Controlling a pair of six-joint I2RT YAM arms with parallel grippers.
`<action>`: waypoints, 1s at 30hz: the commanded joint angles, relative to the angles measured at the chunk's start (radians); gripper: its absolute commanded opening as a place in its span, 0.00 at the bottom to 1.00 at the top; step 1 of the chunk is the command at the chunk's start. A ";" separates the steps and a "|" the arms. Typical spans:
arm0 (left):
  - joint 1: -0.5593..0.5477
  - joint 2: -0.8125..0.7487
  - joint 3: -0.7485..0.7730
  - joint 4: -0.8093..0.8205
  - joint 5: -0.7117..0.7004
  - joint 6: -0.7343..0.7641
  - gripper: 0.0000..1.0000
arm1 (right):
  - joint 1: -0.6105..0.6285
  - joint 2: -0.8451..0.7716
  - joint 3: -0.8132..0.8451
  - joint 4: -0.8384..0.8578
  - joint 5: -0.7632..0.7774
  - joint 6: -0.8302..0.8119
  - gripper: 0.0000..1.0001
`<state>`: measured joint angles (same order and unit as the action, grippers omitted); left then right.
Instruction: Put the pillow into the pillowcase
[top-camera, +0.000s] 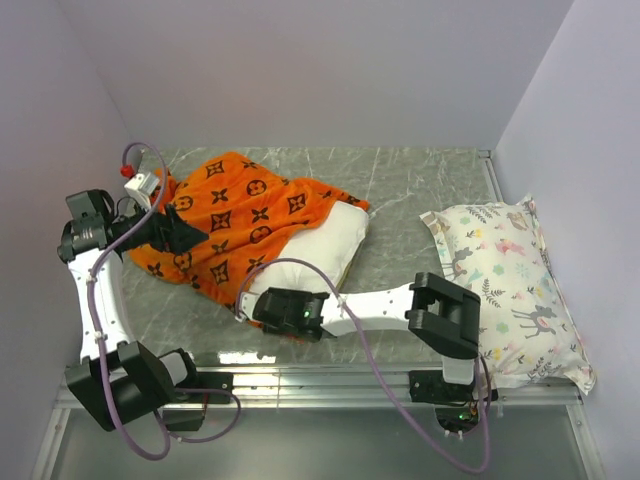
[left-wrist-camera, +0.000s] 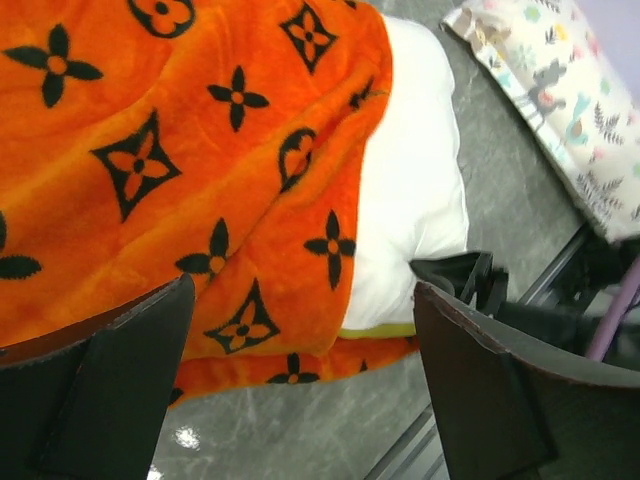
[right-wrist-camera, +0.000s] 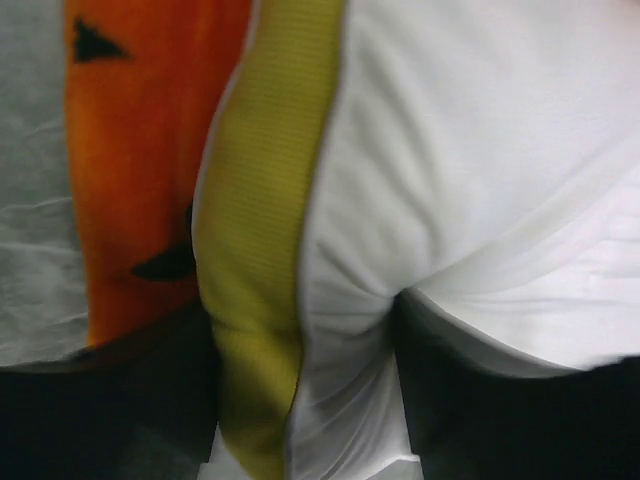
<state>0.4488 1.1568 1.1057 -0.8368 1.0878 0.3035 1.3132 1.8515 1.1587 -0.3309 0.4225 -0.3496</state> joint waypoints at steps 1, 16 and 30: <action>0.005 -0.090 0.005 -0.166 0.081 0.310 0.95 | -0.077 -0.021 0.077 -0.043 -0.062 0.079 0.37; -0.025 -0.365 -0.260 -0.532 -0.118 1.192 0.93 | -0.404 -0.078 0.453 -0.293 -0.760 0.182 0.00; -0.068 -0.296 -0.231 -0.386 -0.146 1.177 0.93 | -0.404 0.067 0.401 -0.289 -0.685 0.173 0.37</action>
<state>0.3824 0.8452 0.8242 -1.2770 0.9176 1.4998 0.9104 1.9247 1.5612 -0.6594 -0.3004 -0.1963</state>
